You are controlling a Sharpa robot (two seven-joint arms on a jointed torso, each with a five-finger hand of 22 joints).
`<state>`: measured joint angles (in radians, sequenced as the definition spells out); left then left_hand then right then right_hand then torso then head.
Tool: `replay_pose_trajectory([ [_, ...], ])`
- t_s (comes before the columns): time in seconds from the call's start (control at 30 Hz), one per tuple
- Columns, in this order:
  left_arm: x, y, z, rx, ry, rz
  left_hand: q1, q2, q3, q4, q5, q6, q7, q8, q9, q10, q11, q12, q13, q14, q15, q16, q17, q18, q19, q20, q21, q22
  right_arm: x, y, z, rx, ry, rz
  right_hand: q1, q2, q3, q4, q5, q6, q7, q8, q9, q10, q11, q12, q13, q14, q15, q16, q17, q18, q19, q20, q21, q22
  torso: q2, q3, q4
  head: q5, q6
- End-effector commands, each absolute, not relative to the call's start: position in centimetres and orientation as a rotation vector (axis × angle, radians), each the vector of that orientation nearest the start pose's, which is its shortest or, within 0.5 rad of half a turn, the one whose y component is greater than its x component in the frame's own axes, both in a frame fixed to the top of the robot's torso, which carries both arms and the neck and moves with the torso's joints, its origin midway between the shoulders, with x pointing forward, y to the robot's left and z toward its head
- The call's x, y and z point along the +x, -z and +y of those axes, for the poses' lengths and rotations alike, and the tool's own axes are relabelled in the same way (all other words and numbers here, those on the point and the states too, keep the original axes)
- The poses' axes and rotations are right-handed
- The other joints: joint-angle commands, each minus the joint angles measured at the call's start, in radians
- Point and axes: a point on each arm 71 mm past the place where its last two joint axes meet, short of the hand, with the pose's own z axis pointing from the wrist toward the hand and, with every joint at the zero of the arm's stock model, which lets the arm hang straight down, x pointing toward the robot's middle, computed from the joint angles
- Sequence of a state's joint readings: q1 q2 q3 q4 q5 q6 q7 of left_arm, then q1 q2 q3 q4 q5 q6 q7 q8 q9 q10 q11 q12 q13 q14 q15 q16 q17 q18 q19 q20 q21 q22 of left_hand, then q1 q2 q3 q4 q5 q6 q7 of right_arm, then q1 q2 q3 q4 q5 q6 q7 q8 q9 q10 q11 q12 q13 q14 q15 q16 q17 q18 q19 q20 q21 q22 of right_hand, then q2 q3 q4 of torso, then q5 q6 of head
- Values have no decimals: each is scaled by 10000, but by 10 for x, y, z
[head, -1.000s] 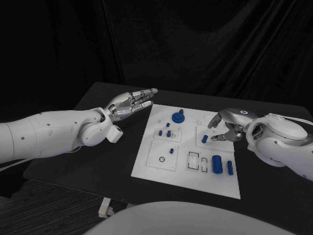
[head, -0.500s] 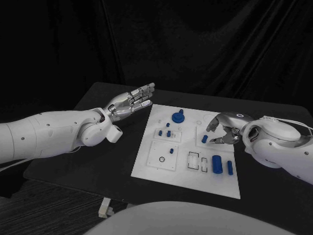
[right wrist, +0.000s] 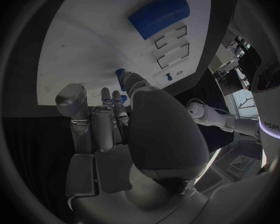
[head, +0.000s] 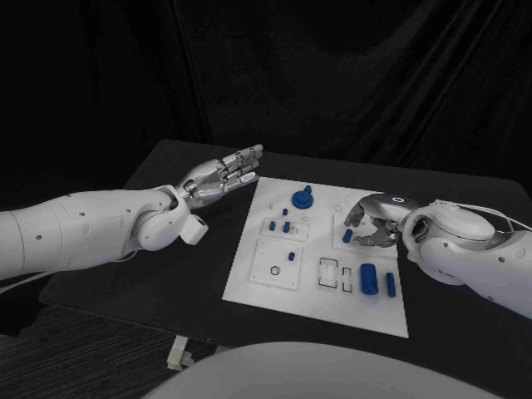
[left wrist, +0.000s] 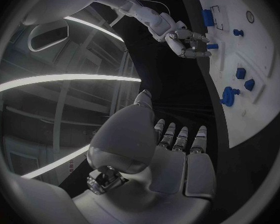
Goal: Assemble the parts on the task board
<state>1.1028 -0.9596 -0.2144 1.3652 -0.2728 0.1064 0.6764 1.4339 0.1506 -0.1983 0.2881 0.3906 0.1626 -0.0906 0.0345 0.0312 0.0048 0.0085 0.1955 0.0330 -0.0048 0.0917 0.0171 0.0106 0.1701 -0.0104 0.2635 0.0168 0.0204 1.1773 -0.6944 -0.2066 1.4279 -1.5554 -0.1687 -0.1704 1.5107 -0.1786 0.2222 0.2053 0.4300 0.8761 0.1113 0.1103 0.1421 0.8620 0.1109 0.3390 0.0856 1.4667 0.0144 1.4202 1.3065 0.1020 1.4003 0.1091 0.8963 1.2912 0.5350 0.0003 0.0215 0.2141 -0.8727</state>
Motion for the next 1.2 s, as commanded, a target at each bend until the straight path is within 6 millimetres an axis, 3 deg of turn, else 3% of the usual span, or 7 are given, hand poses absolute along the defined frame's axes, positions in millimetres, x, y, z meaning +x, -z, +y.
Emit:
replay_pose_trajectory([
  [0.03, 443, 262, 293, -7569, 17834, 15123, 103, 64, -278, 9, 207, 18, 92, -127, -86, -33, 87, -152, -89, 48, 127, -171, -106, 79, 109, 39, -142, -40, 465, 271, -153, -4192, -5573, 19220, 209, 109, 123, -54, 105, 171, 15, 48, -18, 179, -20, 184, -125, 456, 41, -72, 93, 188, -58, 65, -155, 1170, 1, 1, -2, -34, 1],
  [0.43, 440, 268, 294, -7778, 17920, 15427, 503, 259, -147, -38, 692, 203, 426, -100, -63, -9, 310, -80, -79, 55, 342, -116, -89, 85, 119, 195, -127, 36, 467, 277, -145, -4358, -5796, 19219, 70, 65, 585, -205, 56, 594, 61, 412, 183, 716, -92, 340, -119, 466, -1, -46, 117, 188, -44, 38, -88, 1190, 0, 0, 1, -17, 1],
  [0.7, 437, 272, 295, -7905, 17927, 15583, 614, 349, -78, -34, 824, 298, 589, -89, -54, 2, 381, -32, -73, 70, 452, -36, -65, 86, 127, 237, -119, 74, 467, 279, -144, -4391, -5940, 19146, -59, 83, 930, -414, -38, 1271, 145, 1006, 599, 1397, -310, 494, -71, 480, -175, -35, 135, 181, -20, -98, 21, 1211, 1, 0, -2, 38, 1],
  [1.03, 436, 274, 296, -7995, 17912, 15709, 698, 411, -18, -45, 934, 328, 649, -86, -51, 9, 455, -4, -70, 83, 539, 17, -51, 84, 133, 257, -113, 98, 464, 274, -144, -4287, -6304, 18625, -43, 193, 1115, -781, -87, 1916, 7, 1643, 1147, 2258, -588, 691, 51, 497, -399, -48, 134, 154, 27, -294, 204, 1254, 0, 1, -1, 96, 1],
  [1.2, 436, 275, 296, -8026, 17896, 15757, 717, 428, -2, -47, 963, 332, 653, -86, -51, 10, 466, -4, -70, 83, 549, 17, -51, 84, 135, 258, -113, 101, 463, 263, -145, -4232, -6484, 18220, 11, 226, 1172, -900, -55, 1974, -19, 1727, 1257, 2424, -642, 700, 74, 481, -444, -85, 90, 152, 8, -342, 199, 1256, -3, 0, -4, 106, 1],
])
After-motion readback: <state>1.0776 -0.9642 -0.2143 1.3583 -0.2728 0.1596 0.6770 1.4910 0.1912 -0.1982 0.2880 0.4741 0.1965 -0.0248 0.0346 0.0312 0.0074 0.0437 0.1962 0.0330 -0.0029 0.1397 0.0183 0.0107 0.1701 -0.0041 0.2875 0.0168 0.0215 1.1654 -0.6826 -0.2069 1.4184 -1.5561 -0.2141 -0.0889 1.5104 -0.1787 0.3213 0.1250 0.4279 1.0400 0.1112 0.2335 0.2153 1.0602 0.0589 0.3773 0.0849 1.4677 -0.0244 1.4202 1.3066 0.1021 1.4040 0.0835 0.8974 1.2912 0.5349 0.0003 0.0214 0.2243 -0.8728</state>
